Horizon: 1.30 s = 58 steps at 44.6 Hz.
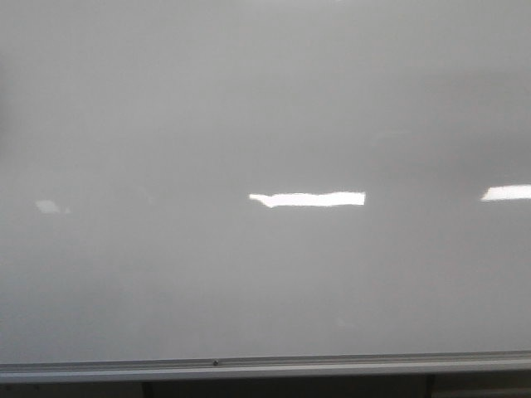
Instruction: Write number 1 on whiteboard
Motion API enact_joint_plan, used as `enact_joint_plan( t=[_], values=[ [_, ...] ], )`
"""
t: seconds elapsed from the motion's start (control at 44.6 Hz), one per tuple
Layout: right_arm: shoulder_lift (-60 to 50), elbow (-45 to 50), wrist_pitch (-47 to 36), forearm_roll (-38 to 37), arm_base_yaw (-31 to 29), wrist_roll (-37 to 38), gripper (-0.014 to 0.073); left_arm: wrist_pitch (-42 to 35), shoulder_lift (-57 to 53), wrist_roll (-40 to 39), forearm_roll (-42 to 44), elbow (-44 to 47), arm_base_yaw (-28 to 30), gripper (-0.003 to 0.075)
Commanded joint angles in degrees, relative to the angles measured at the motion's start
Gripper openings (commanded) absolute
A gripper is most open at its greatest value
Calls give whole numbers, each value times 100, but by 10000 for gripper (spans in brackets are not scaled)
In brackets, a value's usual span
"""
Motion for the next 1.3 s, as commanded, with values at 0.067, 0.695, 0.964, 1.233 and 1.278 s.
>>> enact_joint_plan(
  t=[0.067, 0.695, 0.964, 1.233, 1.278],
  values=[
    [28, -155, -324, -83, -32, -35, 601, -670, 537, -55, -102, -361, 31, 547],
    [28, -155, -319, -83, -32, -35, 601, -2425, 1786, -55, 46, -386, 31, 546],
    [28, -155, -323, -83, -32, -35, 601, -2692, 1822, -55, 46, -386, 31, 475],
    [28, -155, -323, -83, -32, -35, 601, -2692, 1851, -55, 46, -386, 31, 240],
    [28, -155, -323, -83, -32, -35, 601, -2707, 1876, -55, 46, -386, 31, 221]
  ],
)
